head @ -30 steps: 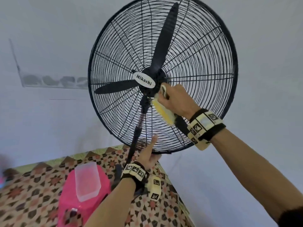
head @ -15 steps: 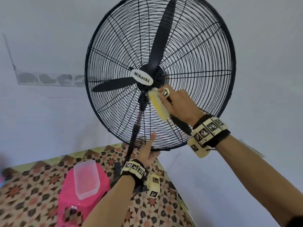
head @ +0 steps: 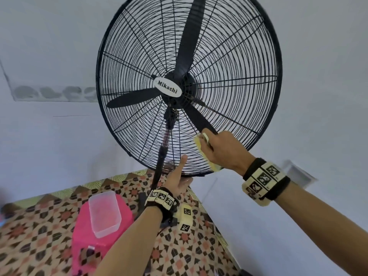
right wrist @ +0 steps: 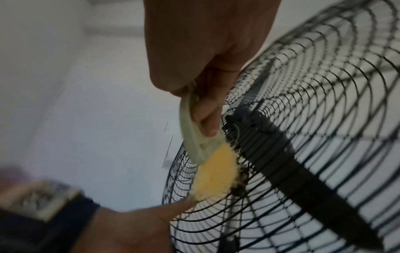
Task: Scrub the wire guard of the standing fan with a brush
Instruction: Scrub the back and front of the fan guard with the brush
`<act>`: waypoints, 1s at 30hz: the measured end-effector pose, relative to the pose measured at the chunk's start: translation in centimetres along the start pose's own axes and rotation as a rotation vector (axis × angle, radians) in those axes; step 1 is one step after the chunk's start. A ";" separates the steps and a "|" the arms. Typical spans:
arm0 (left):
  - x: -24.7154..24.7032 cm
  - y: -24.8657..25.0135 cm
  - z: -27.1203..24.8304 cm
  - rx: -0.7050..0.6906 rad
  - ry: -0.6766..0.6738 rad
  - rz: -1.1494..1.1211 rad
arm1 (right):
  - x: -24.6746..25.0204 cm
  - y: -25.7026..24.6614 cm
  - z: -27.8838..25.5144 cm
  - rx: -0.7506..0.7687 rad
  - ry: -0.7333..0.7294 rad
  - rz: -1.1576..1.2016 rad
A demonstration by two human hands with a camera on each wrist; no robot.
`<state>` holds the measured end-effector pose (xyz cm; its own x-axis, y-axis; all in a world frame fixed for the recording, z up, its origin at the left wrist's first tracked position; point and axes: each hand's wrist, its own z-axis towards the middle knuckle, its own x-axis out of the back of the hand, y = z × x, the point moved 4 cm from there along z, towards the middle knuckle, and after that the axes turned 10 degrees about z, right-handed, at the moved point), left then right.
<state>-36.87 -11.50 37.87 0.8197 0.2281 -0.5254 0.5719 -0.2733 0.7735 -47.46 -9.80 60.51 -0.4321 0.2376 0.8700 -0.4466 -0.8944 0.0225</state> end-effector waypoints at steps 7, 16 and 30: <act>0.2 -0.5 1.1 0.030 0.024 -0.024 | 0.7 0.1 -1.3 -0.047 0.049 0.080; 0.2 -1.0 1.9 0.055 0.015 -0.053 | -0.1 0.1 -4.3 -0.004 0.016 -0.023; -1.0 -1.7 1.5 -0.019 0.068 -0.063 | -2.2 3.6 -11.7 0.043 0.015 -0.057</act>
<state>-38.63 -12.65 36.54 0.7776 0.3074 -0.5485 0.6210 -0.2385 0.7466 -57.21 -9.10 52.91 -0.4186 0.2940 0.8593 -0.4371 -0.8946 0.0931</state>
